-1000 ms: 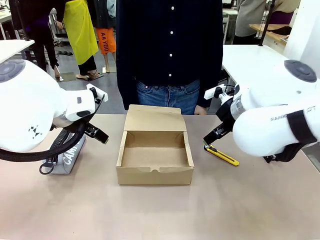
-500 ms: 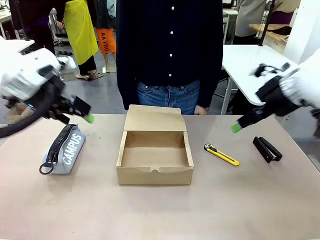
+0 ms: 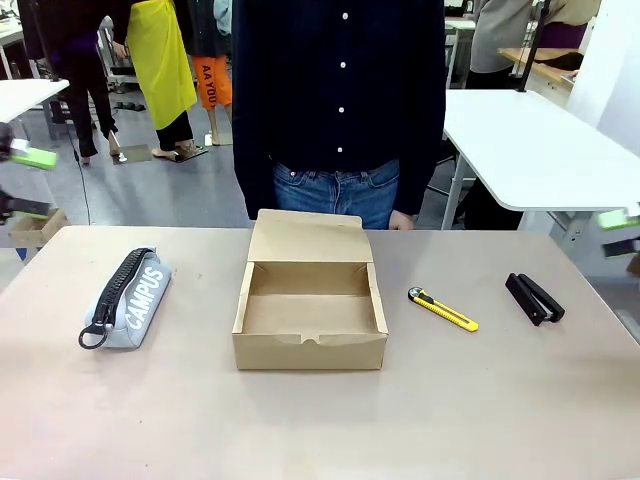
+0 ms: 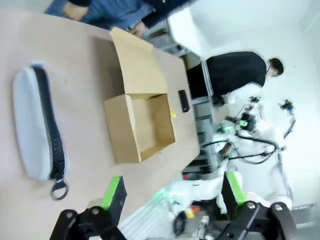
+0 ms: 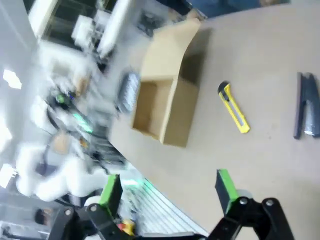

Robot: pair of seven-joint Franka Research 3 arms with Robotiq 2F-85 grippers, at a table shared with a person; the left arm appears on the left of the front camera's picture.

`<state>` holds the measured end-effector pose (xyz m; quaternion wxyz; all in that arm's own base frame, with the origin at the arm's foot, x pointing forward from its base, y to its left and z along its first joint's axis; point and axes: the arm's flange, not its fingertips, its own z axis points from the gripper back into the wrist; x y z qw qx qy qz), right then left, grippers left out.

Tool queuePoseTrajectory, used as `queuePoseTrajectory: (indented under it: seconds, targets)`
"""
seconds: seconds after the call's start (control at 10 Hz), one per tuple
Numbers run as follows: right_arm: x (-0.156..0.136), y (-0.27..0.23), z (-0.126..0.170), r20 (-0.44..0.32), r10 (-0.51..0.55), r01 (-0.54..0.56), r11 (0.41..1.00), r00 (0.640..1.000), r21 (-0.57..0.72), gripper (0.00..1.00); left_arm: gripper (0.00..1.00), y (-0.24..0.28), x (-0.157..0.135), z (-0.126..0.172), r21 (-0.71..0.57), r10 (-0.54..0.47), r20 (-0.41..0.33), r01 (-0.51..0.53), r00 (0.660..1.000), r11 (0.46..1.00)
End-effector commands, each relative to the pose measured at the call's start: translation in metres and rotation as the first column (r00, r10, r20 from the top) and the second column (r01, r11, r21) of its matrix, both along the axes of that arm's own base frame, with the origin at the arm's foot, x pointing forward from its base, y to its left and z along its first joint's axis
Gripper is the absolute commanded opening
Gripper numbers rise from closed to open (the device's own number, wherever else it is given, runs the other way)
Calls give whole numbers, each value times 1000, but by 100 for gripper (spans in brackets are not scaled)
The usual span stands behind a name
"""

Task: Pack the items into the box.
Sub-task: Pick up the item specified by the human and place it in the Mailer Box.

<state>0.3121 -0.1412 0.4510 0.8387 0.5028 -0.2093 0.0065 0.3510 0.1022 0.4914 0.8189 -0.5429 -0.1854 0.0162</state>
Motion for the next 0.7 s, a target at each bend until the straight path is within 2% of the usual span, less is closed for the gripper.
queuePoseTrajectory:
  seconds: [0.0,0.1,0.3,0.5,0.6]
  targets:
    - [7,-43,-26,-59,-154,163,962,986,218,100,100,47,23,-23,-136,50,-85,-61,995,989]
    - [2,-66,-40,-104,-251,270,924,962,270,100,100,73,23,-37,-198,73,-79,-87,994,976]
    - [-5,-94,-59,-170,-338,377,866,926,328,100,100,79,19,-59,-276,100,-100,-124,990,953]
    - [-3,-97,-67,-192,-373,417,858,908,301,100,100,61,13,-59,-293,130,-73,-146,989,945]
    - [-16,-101,-67,-213,-350,403,855,912,326,100,100,41,13,-53,-214,143,-49,-150,989,965]
